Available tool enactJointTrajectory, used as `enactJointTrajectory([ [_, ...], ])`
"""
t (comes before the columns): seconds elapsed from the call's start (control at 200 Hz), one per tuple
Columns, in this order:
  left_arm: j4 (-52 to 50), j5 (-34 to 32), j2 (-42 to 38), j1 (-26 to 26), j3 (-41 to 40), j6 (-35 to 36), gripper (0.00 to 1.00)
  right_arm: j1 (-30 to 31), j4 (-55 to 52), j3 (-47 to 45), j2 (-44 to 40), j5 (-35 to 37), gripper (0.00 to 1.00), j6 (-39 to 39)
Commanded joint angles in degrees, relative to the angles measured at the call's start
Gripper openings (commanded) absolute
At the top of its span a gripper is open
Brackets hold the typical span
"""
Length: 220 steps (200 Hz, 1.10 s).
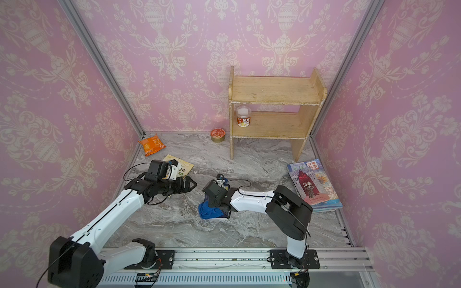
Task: Wipe the cover of the book
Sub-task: Wipe the dirt from the cover of the book, then pick up the book from the center of the board.
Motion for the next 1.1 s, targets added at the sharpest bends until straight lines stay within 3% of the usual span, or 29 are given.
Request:
enactJointTrajectory([
  [0.0, 0.3, 0.85, 0.06, 0.5, -0.74, 0.56, 0.99, 0.09, -9.46, -6.41, 1.44, -3.33, 0.0, 2.56],
  [0.17, 0.37, 1.45, 0.62, 0.46, -0.59, 0.22, 0.99, -1.49, -14.08, -15.77, -9.79, 0.7, 0.0, 2.2],
  [0.265, -1.0, 2.22, 0.67, 0.32, 0.37, -2.28, 0.99, -0.09, -17.63, -14.18, -13.17, 2.59, 0.0, 0.98],
  [0.375, -0.26, 3.42, -2.82, -2.92, -0.26, -10.16, 0.99, 1.54, -21.68, -9.89, -14.05, 5.49, 0.0, -0.04],
  [0.475, 11.96, 2.05, -8.09, -9.3, -9.57, -19.77, 0.99, 0.58, -21.39, -10.9, -18.49, 7.25, 0.0, 0.5],
  [0.571, 27.46, 0.02, -9.67, -13.92, -19.97, -24.51, 0.99, -2.23, -20.55, -14.51, -25.21, 6.98, 0.0, 0.63],
  [0.661, 38.03, 0.46, -6.98, -15.91, -25.33, -26.4, 0.99, -5.79, -21.79, -18.0, -30.58, 6.06, 0.0, 0.62],
  [0.796, 44.3, -0.07, -2.1, -19.41, -26.02, -26.19, 0.99, -10.86, -22.51, -23.04, -35.31, 2.68, 0.0, 0.76],
  [1.096, 53.18, 1.35, 14.65, -24.4, -25.3, -34.4, 0.99, -12.08, -12.02, -32.23, -31.15, -3.68, 0.0, 5.09],
])
